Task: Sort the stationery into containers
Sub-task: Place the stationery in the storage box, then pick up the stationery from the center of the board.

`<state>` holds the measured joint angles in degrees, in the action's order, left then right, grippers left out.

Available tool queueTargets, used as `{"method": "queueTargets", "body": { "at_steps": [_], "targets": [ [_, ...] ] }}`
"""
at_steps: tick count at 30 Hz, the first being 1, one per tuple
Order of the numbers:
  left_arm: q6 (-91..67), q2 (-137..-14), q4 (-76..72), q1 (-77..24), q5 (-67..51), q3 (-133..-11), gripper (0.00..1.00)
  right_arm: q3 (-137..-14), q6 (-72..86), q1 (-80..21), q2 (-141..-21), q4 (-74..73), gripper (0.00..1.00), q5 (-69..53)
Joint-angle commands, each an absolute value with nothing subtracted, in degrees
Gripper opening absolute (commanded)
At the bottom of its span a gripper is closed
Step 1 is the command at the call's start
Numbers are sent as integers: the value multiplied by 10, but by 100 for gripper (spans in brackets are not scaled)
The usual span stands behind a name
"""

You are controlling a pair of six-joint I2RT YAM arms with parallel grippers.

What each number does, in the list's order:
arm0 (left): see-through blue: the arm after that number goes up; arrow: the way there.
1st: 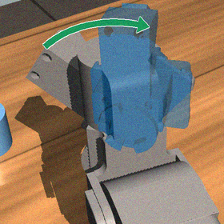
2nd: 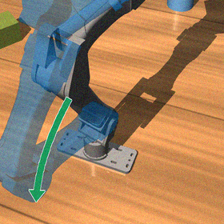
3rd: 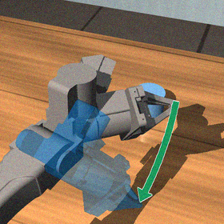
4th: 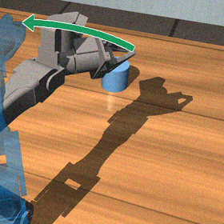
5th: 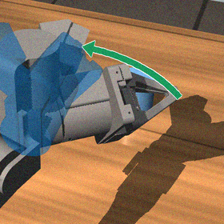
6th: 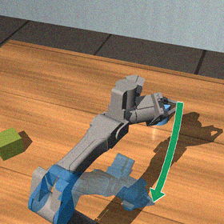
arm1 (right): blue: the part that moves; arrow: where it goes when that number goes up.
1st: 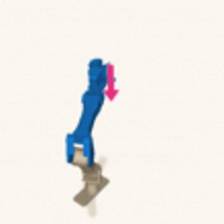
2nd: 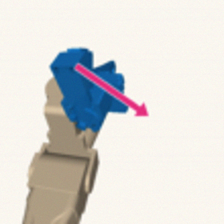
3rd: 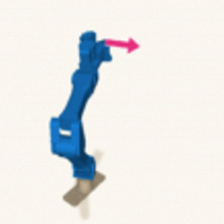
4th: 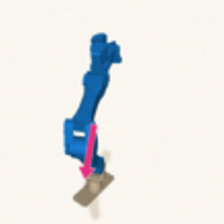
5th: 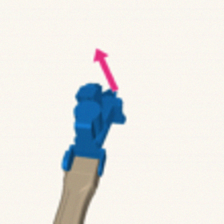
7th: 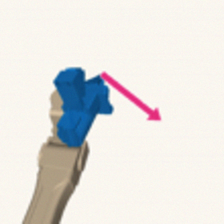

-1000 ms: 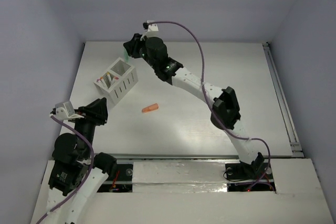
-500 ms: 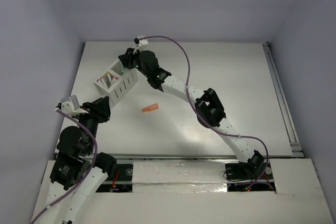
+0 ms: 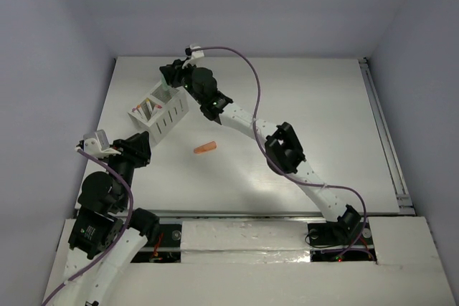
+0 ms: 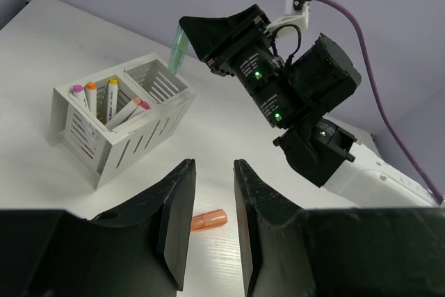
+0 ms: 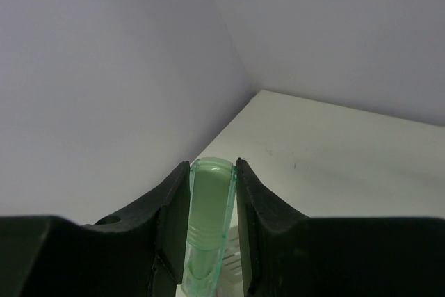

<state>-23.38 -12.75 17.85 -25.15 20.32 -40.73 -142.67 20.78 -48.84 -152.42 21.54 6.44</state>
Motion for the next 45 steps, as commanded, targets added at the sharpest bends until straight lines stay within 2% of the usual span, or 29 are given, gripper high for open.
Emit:
{"method": "queueTargets", "body": {
  "at_steps": [1, 10, 13, 14, 17, 19, 21, 25, 28, 29, 30, 34, 40, 45],
  "targets": [
    [-230, -139, 166, -255, 212, -415, 25, -1459, 188, -494, -1557, 258, 7, 84],
    [-230, -141, 165, -255, 214, -415, 25, -1458, 186, -494, -1573, 279, 10, 71],
    [-229, -140, 165, -255, 214, -414, 25, -1439, 186, -494, -1567, 293, 27, 66],
    [-230, -141, 165, -255, 214, -414, 25, -1432, 186, -494, -1558, 299, 44, 63],
    [-230, -140, 165, -255, 214, -414, 25, -1410, 182, -494, -1543, 313, 65, 62],
    [-230, -140, 165, -255, 214, -414, 25, -1408, 176, -494, -1528, 311, 70, 48],
    [-229, -140, 163, -255, 212, -412, 25, -1404, 174, -494, -1516, 309, 70, 35],
    [-229, -141, 163, -255, 211, -413, 25, -1341, 173, -494, -1439, 299, 62, 14],
    [-229, -138, 163, -255, 211, -412, 25, -1194, 192, -494, -1330, 314, 24, 19],
    [-229, -138, 163, -255, 209, -412, 26, -1147, 204, -494, -1298, 320, 7, 26],
    [-229, -138, 163, -255, 209, -411, 26, -1053, 210, -494, -1267, 327, 3, 29],
    [-228, -136, 161, -255, 207, -410, 26, -864, 224, -494, -1148, 348, 0, 45],
    [-230, -135, 159, -255, 201, -409, 26, -750, 262, -499, -1098, 221, 0, -18],
    [-230, -136, 159, -255, 200, -409, 26, -659, 281, -499, -1041, 178, 0, -34]
  ]
}}
